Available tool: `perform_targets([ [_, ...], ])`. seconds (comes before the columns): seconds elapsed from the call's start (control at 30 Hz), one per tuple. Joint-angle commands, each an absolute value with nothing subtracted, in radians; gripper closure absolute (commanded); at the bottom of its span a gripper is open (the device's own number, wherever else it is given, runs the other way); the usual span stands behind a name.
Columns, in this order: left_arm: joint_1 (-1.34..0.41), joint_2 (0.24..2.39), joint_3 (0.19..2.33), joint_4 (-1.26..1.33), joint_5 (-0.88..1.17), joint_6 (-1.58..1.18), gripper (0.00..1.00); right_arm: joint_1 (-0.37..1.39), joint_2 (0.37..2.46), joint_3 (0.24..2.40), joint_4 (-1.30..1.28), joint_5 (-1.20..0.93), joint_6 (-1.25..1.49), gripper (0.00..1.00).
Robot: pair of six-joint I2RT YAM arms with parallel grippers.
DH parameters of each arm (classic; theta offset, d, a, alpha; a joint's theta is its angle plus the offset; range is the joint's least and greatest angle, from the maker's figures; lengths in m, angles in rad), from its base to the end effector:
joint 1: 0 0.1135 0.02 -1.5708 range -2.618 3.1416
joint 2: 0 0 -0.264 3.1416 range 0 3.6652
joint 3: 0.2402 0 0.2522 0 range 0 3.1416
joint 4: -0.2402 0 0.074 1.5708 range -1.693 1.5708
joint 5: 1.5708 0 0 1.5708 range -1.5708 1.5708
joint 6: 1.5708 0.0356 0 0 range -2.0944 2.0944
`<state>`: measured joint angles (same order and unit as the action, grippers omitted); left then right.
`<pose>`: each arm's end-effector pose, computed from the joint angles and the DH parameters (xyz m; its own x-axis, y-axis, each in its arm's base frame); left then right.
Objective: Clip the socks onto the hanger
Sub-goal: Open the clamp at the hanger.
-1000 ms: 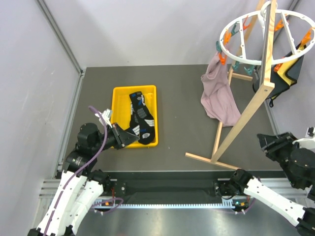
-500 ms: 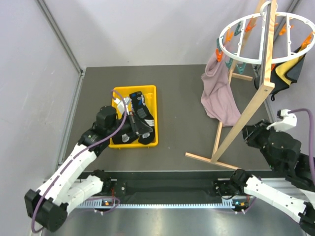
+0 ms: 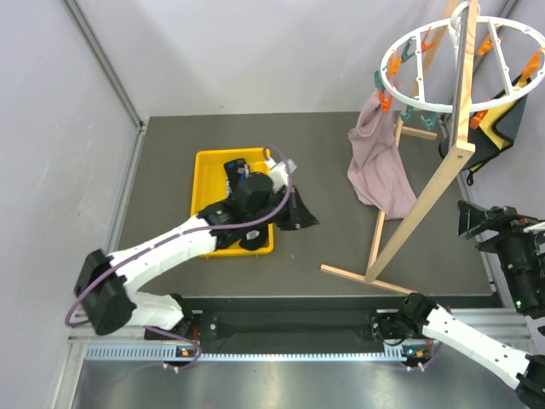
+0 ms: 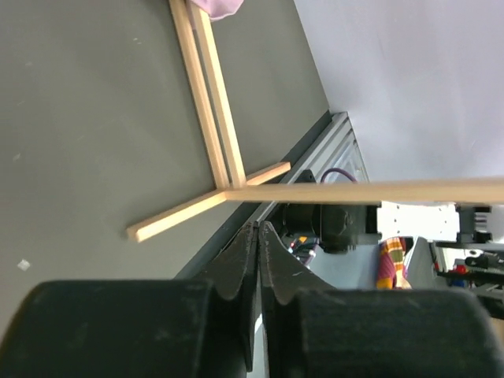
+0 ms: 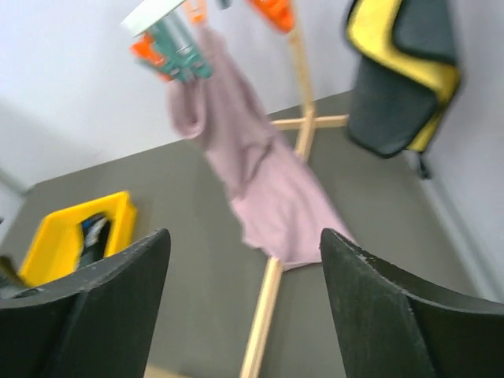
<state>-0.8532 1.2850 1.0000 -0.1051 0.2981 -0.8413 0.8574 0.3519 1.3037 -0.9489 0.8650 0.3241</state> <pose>0.1877 -0.2310 0.3144 -0.8367 -0.1251 -0.5332 0.4126 0.4961 -0.7639 -0.0040 -0.0461 0.4391 0.0042 0.3205 -0.9472 0.0066 0.9472 0.3206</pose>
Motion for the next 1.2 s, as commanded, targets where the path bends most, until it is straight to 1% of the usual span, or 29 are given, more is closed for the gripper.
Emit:
perform_targets([
  [0.0, -0.896, 1.423, 1.138, -0.008, 0.222, -0.839, 0.91, 0.893, 0.440, 1.313, -0.839, 1.090, 0.163, 0.22],
  [0.03, -0.903, 1.452, 1.166, -0.008, 0.221, -0.838, 0.90, 0.905, 0.466, 1.304, -0.830, 1.145, 0.143, 0.20],
  [0.07, -0.914, 1.480, 1.216, -0.008, 0.210, -0.836, 0.89, 0.935, 0.519, 1.298, -0.815, 1.263, 0.115, 0.20],
  [0.1, -0.920, 1.529, 1.241, -0.008, 0.204, -0.836, 0.85, 0.954, 0.544, 1.290, -0.804, 1.328, 0.110, 0.18],
  [0.17, -0.928, 1.575, 1.307, -0.008, 0.196, -0.838, 0.83, 0.992, 0.572, 1.247, -0.749, 1.464, 0.089, 0.18],
  [0.23, -0.933, 1.629, 1.356, -0.008, 0.192, -0.842, 0.78, 0.999, 0.545, 1.194, -0.600, 1.479, 0.068, 0.20],
  [0.27, -0.933, 1.644, 1.368, -0.008, 0.192, -0.844, 0.77, 0.997, 0.529, 1.166, -0.516, 1.471, -0.040, 0.20],
  [0.3, -0.934, 1.672, 1.382, -0.008, 0.195, -0.844, 0.76, 0.997, 0.516, 1.134, -0.306, 1.463, -0.108, 0.21],
  [0.33, -0.936, 1.690, 1.402, -0.008, 0.193, -0.841, 0.75, 0.997, 0.505, 1.067, -0.199, 1.459, -0.256, 0.21],
  [0.37, -0.936, 1.690, 1.408, -0.008, 0.193, -0.839, 0.74, 0.996, 0.509, 1.033, -0.093, 1.459, -0.340, 0.21],
  [0.43, -0.936, 1.700, 1.411, 0.026, 0.189, -0.835, 0.68, 0.965, 0.538, 1.006, 0.044, 1.451, -0.386, 0.21],
  [0.5, -0.936, 1.698, 1.416, 0.026, 0.180, -0.813, 0.63, 0.824, 0.597, 1.015, 0.040, 1.376, -0.358, 0.21],
  [0.53, -0.933, 1.700, 1.420, 0.020, 0.184, -0.795, 0.59, 0.751, 0.651, 1.058, -0.158, 1.318, -0.283, 0.21],
  [0.57, -0.933, 1.700, 1.436, 0.005, 0.184, -0.781, 0.57, 0.550, 0.690, 1.092, -0.263, 1.119, -0.074, 0.21],
  [0.63, -0.930, 1.704, 1.453, -0.027, 0.189, -0.759, 0.54, 0.290, 0.762, 1.158, -0.419, 0.837, 0.086, 0.20],
  [0.67, -0.924, 1.704, 1.462, -0.035, 0.196, -0.749, 0.53, 0.050, 0.797, 1.152, -0.457, 0.581, 0.165, 0.21],
  [0.7, -0.917, 1.704, 1.463, -0.037, 0.204, -0.744, 0.52, -0.051, 0.807, 1.138, -0.453, 0.480, 0.193, 0.21],
  [0.73, -0.908, 1.704, 1.465, -0.041, 0.212, -0.733, 0.51, -0.110, 0.814, 1.106, -0.439, 0.415, 0.212, 0.21],
  [0.77, -0.902, 1.701, 1.463, -0.046, 0.213, -0.730, 0.48, -0.145, 0.821, 1.097, -0.425, 0.366, 0.227, 0.21],
  [0.83, -0.881, 1.701, 1.463, -0.057, 0.227, -0.718, 0.47, -0.150, 0.850, 1.089, -0.422, 0.350, 0.241, 0.18],
  [0.87, -0.873, 1.704, 1.465, -0.058, 0.244, -0.716, 0.46, -0.161, 0.857, 1.086, -0.417, 0.306, 0.244, 0.17],
  [0.93, -0.848, 1.704, 1.462, -0.057, 0.265, -0.713, 0.46, -0.170, 0.873, 1.071, -0.413, 0.255, 0.245, 0.10],
  [1.0, -0.839, 1.694, 1.459, -0.043, 0.291, -0.701, 0.44, -0.178, 0.870, 1.040, -0.405, 0.180, 0.250, 0.00],
  [1.17, -0.808, 1.693, 1.465, 0.030, 0.380, -0.672, 0.43, -0.198, 0.862, 1.017, -0.449, 0.006, 0.314, 0.00],
])
